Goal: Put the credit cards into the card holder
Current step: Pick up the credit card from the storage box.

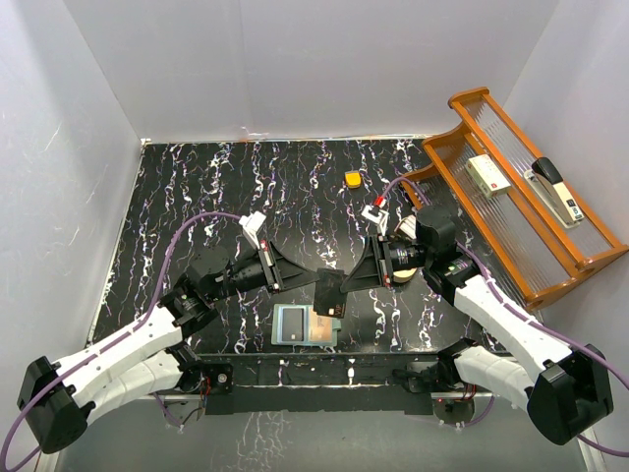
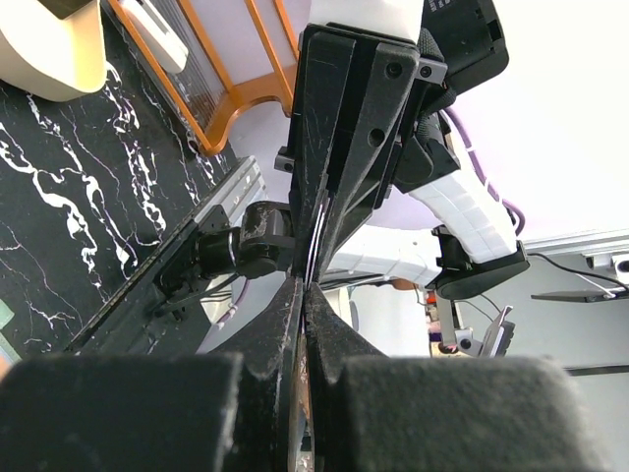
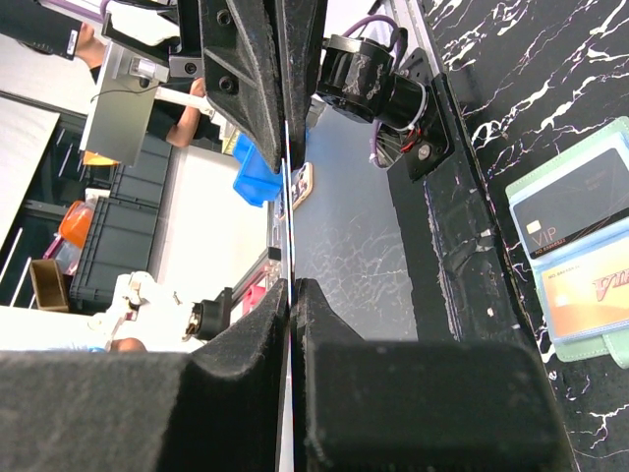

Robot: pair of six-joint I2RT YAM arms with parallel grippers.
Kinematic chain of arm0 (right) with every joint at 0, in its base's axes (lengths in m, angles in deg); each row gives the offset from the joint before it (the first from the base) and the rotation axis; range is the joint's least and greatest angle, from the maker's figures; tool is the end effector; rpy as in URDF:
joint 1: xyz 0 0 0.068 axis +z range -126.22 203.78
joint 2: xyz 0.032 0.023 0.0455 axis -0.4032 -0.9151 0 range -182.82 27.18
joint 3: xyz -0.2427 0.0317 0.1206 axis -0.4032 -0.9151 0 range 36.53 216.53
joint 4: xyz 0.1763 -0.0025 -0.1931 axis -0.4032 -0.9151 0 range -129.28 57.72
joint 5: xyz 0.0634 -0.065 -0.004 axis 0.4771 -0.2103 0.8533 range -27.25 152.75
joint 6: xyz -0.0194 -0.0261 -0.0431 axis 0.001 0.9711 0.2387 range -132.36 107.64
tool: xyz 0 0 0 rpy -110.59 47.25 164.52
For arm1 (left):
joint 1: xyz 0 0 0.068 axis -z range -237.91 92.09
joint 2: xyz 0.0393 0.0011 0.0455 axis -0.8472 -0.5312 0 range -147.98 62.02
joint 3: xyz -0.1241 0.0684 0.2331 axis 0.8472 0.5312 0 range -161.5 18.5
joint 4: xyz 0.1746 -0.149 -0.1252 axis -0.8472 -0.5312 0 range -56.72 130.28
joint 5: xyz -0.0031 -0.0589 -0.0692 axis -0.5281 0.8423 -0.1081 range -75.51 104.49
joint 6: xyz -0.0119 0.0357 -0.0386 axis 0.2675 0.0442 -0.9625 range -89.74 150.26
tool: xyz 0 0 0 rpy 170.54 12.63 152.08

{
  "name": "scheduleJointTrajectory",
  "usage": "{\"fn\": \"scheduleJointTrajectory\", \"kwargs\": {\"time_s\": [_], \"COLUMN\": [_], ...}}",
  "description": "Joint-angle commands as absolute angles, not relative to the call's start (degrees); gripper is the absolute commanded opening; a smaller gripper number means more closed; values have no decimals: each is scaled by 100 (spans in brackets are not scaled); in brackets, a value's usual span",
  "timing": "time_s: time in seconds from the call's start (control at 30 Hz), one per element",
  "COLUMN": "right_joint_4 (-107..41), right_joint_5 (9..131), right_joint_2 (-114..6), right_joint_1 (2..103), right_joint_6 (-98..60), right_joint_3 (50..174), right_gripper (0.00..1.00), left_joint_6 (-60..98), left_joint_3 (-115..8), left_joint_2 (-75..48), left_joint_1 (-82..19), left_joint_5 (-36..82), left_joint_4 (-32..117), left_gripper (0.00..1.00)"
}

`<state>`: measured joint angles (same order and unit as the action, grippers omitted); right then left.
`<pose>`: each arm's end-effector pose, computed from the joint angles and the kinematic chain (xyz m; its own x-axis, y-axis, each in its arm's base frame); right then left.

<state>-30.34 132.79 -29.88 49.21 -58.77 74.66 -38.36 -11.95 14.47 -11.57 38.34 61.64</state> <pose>0.1753 0.1205 0.2872 -0.8761 -0.1426 -0.4605 -0.4697 0.0372 0.8820 0.1275 -0.1545 0.3015 -0.8566 -0.3358 -0.3917 0.3906 0.0738 -0.9176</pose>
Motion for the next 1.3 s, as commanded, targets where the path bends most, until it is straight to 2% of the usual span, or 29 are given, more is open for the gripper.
{"fn": "scheduleJointTrajectory", "kwargs": {"time_s": [0.0, 0.23, 0.27, 0.37, 0.43, 0.67, 0.93, 1.07, 1.27], "right_joint_4": [-2664, -2208, -2210, -2246, -2359, -4197, -5081, -5841, -6319], "right_joint_5": [13219, 13206, 13201, 13187, 13137, 12777, 12052, 11409, 10796], "right_joint_2": [-2968, -2952, -2947, -2910, -2871, -2904, -3065, -3356, -3754], "right_joint_1": [4927, 4926, 4927, 4927, 4927, 4921, 4916, 4923, 4927], "right_joint_6": [-5902, -6282, -6285, -6280, -6203, -5020, -4515, -4035, -3764], "right_joint_3": [7580, 7397, 7402, 7395, 7380, 7668, 7745, 7904, 7889], "right_gripper": [0, 0, 0, 0, 0, 0, 0, 0, 0], "left_joint_6": [-3834, -3993, -4025, -4058, -4047, -3222, -2777, -2776, -2983], "left_joint_3": [-1489, -1436, -1410, -1337, -1300, -1755, -2296, -2219, -1828], "left_joint_2": [1425, 1286, 1276, 1286, 1340, 1765, 1799, 1672, 1276], "left_joint_1": [-1125, -1133, -1125, -1130, -1127, -1132, -1133, -1138, -1141], "left_joint_5": [4040, 4102, 4111, 4129, 4063, 3168, 1988, 1889, 2355], "left_joint_4": [6415, 6821, 6876, 6986, 6875, 4703, 2241, 1805, 2086], "left_gripper": [0, 11, 11, 0, 0, 0, 0, 0, 0]}}
